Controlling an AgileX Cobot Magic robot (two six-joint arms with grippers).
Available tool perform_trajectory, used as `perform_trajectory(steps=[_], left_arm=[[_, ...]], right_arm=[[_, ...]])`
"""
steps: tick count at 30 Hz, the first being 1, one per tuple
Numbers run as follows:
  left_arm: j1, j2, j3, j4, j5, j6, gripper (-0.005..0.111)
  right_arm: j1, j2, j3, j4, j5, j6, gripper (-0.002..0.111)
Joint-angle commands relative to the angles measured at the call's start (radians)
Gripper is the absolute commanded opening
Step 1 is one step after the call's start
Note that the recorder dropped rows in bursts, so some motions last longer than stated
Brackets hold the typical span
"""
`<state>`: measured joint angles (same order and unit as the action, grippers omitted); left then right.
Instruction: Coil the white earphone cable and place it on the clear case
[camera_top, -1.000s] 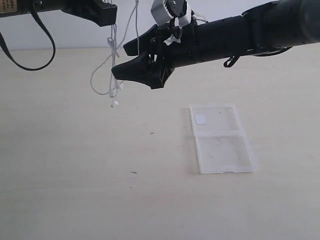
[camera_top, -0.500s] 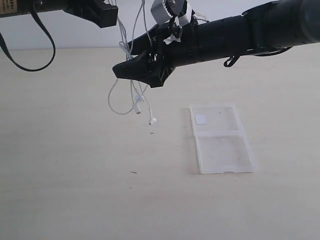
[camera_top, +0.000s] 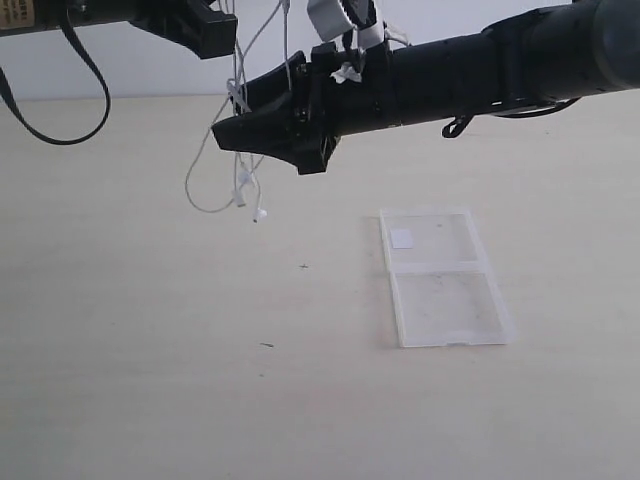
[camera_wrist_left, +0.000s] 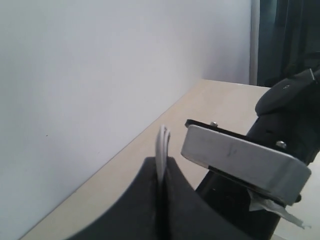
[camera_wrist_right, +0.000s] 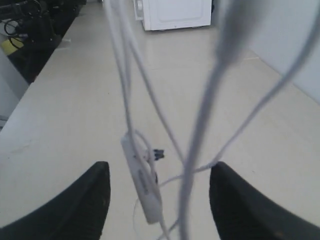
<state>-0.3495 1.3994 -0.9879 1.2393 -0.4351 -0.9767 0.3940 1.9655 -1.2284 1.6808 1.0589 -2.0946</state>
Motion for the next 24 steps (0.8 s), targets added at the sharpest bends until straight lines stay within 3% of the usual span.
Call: perform_trajectory(steps=[1,8,15,24], left_arm=[[0.001,-0.008,0.001,-0.001,-0.016,-0.009,0.000],[0.001,-0.008,0.001,0.003,-0.015,-0.011,0.000],[0.001,-0.008,0.001,0.006,-0.015,-0.008,0.000],[0.001,-0.008,0.001,0.006,-0.010,-0.008,0.000]], right_arm=[[0.002,0.024,-0.006,0.046,0.029,-0.010,0.063],[0.002,0.040,-0.006,0.064,0.027,-0.010,0.059],[0.002,0.040,-0.006,0.064,0.027,-0.010,0.032],[0.002,0.036,-0.006,0.064,0.001,-0.006,0.009]])
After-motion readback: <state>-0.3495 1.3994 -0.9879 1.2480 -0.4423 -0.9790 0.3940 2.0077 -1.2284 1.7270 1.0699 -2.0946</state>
